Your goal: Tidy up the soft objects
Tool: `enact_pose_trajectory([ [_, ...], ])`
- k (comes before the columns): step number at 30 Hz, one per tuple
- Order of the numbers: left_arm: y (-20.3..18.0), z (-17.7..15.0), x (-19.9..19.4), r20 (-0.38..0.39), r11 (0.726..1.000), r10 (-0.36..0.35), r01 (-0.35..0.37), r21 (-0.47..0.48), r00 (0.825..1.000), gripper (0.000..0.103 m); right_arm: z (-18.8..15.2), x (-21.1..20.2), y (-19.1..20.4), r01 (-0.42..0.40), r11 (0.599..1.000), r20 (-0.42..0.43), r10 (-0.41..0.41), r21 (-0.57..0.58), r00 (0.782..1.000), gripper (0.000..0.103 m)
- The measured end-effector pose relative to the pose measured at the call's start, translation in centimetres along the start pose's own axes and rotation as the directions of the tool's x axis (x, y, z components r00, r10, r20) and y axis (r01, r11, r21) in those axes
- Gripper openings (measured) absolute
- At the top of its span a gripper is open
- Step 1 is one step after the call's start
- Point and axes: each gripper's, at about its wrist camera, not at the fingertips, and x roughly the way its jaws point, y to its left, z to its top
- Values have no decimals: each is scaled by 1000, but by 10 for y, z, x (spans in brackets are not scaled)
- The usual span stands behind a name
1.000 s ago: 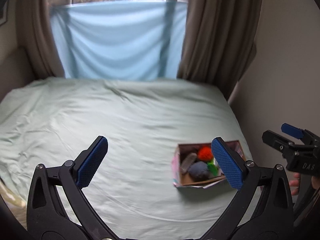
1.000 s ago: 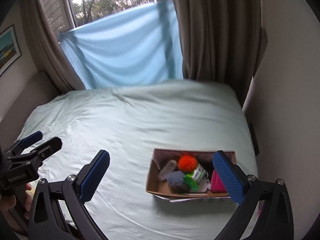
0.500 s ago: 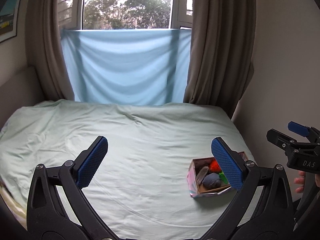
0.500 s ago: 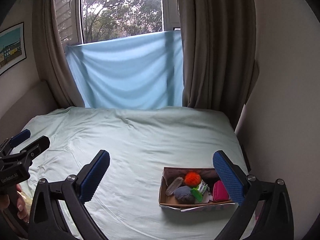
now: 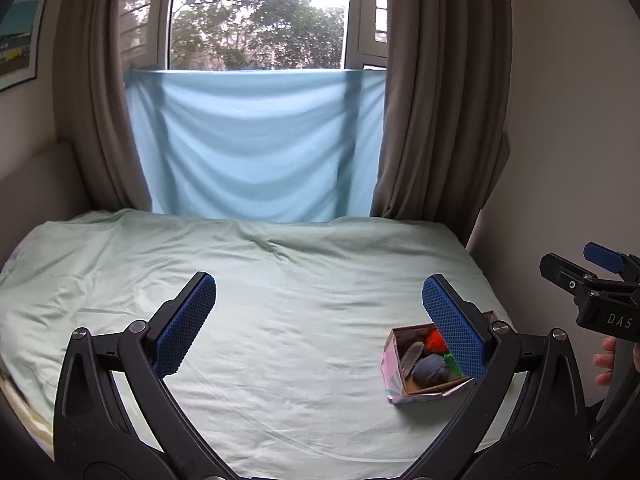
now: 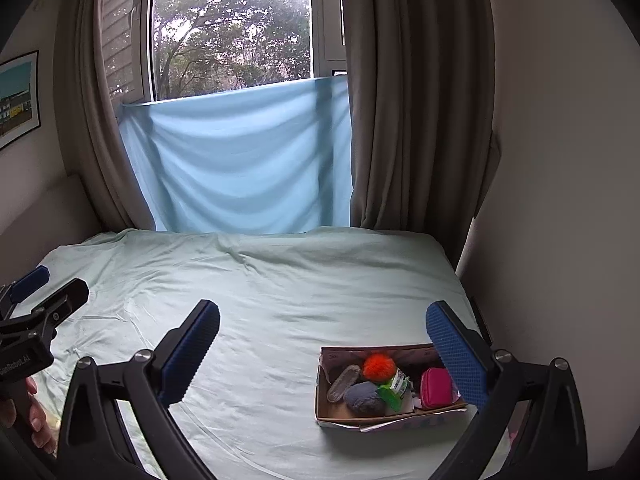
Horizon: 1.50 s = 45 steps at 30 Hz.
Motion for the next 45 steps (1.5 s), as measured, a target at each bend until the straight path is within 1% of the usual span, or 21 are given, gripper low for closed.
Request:
enact_pose_trajectory([
  [8, -2, -2, -1, 3, 1000, 2, -2, 2, 1000, 103, 0, -2, -2, -1, 1000, 6, 1, 4, 1000, 103],
  [18, -2, -2, -4, 24, 1000, 7, -7, 1, 1000, 103, 2, -3, -3, -7, 1000, 15, 7, 10, 1000, 103],
  [45, -6, -1, -3, 28, 1000, 8, -8, 9, 1000, 103, 2, -2, -4, -7, 1000, 21, 6, 12, 1000, 103],
])
